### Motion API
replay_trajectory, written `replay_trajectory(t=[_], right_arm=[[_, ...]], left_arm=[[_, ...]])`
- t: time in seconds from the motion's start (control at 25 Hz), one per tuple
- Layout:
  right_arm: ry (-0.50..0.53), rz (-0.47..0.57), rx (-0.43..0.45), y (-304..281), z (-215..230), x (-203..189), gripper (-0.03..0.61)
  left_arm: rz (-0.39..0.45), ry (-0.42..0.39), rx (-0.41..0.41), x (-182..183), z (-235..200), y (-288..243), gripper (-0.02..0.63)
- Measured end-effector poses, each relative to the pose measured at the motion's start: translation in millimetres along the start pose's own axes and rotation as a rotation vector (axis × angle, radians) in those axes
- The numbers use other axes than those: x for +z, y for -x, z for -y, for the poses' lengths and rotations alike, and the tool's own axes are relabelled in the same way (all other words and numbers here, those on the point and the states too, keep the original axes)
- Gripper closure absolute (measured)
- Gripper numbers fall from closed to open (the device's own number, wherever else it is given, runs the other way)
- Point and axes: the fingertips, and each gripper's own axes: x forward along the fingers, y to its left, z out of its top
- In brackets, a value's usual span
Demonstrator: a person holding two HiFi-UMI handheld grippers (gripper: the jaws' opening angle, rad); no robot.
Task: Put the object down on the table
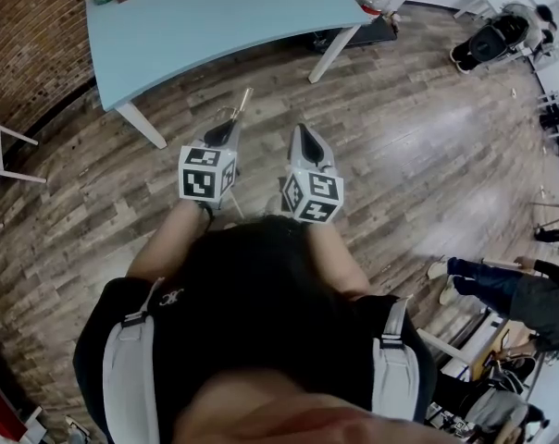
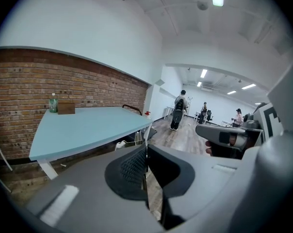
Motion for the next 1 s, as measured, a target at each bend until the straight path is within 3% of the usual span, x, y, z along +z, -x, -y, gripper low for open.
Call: replay_trajectory(t=[0.44, 1.0], right_arm=[[-0.020, 0.042, -0.013, -49.4, 28.1, 14.0, 0.565], [-0.055, 0.076, 0.047, -156.9, 117.3, 72.8, 0.565]], left_arm=[[-0.013, -0.029, 0.009, 20.2, -13.5, -43.8, 0.604], [-0.009, -0.055, 0.028, 108.7, -3.8, -171.0, 0.604]])
